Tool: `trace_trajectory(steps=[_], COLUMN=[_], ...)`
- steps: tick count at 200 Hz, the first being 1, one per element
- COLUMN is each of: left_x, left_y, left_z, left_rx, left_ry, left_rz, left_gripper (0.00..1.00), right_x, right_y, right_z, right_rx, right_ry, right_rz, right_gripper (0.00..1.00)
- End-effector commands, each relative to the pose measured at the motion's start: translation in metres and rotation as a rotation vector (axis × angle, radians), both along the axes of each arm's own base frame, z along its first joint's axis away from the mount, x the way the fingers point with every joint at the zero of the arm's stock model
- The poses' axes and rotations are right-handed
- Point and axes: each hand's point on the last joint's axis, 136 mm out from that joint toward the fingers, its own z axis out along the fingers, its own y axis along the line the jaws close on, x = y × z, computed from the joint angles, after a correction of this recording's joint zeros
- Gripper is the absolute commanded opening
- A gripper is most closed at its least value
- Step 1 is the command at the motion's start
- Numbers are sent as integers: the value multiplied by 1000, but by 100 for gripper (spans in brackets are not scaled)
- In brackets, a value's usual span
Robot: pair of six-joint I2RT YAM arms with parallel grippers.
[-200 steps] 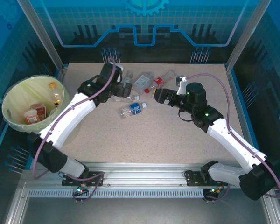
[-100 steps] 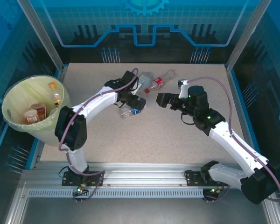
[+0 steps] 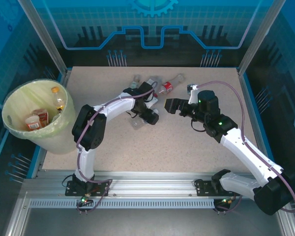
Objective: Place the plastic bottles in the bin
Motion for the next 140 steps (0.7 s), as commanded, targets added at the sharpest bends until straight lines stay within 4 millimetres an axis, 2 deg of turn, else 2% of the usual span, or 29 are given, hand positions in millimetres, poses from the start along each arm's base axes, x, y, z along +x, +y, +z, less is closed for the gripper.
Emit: trace_trajectory(steps=[1, 34, 75, 96, 117, 140], left_x=[0, 8, 17, 22, 22, 19], left_y=[3, 6, -11, -9, -9, -9], left_z=[-17, -29, -37, -44, -41, -28], left_rx=[112, 167, 155, 162, 119, 67], left_ry=[-26, -43, -60, -76, -112, -143], left_rz=[-53, -39, -14, 36, 75, 105], left_gripper=[91, 79, 77, 67, 60, 56], right_x=[1, 0, -2, -4, -7, -10], right_y=[-4, -5, 3, 3, 1, -1], right_z=[13, 12, 12, 12, 14, 15], right_rx=[0, 0, 6, -2, -20, -48], right_ry=[-28, -26, -25, -29, -50, -84], right_rz=[1, -1, 48, 59, 64, 80], right_gripper=[100, 100, 100, 100, 100, 100])
